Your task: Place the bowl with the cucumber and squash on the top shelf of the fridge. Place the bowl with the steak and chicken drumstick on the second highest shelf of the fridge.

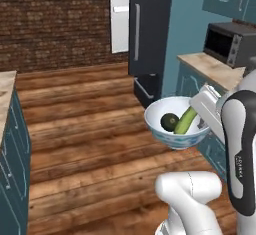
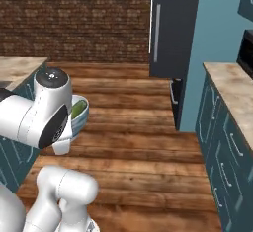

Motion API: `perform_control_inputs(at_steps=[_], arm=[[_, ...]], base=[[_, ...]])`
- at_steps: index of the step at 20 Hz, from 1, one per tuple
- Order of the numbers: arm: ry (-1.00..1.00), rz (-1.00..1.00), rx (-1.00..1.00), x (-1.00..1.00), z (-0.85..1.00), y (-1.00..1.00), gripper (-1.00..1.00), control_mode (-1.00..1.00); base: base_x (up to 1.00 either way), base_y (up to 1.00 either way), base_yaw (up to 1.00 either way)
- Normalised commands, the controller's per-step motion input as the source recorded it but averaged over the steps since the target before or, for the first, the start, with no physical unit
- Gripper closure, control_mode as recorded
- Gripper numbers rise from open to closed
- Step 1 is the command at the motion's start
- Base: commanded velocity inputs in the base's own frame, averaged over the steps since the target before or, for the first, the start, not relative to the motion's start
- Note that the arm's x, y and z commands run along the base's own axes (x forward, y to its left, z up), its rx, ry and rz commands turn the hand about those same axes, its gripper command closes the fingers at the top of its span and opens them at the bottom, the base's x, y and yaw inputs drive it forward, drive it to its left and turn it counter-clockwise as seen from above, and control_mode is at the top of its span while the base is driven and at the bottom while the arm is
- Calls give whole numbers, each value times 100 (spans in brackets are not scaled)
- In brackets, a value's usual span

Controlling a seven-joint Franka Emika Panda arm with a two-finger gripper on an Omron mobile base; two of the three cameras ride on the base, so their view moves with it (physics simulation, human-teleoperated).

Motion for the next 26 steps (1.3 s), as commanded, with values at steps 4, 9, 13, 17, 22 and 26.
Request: perform_control_inputs(at_steps=[4,9,13,17,22,26], arm=[[0,0,0,0,0,0,100,100],[0,0,0,0,0,0,100,100],[0,0,0,0,0,0,100,100],[0,0,0,0,0,0,100,100],[0,0,0,0,0,0,100,100],[0,0,0,0,0,0,100,100]], base=[[100,78,0],[100,55,0],[100,40,0],[100,31,0],[100,30,0],[100,26,0]])
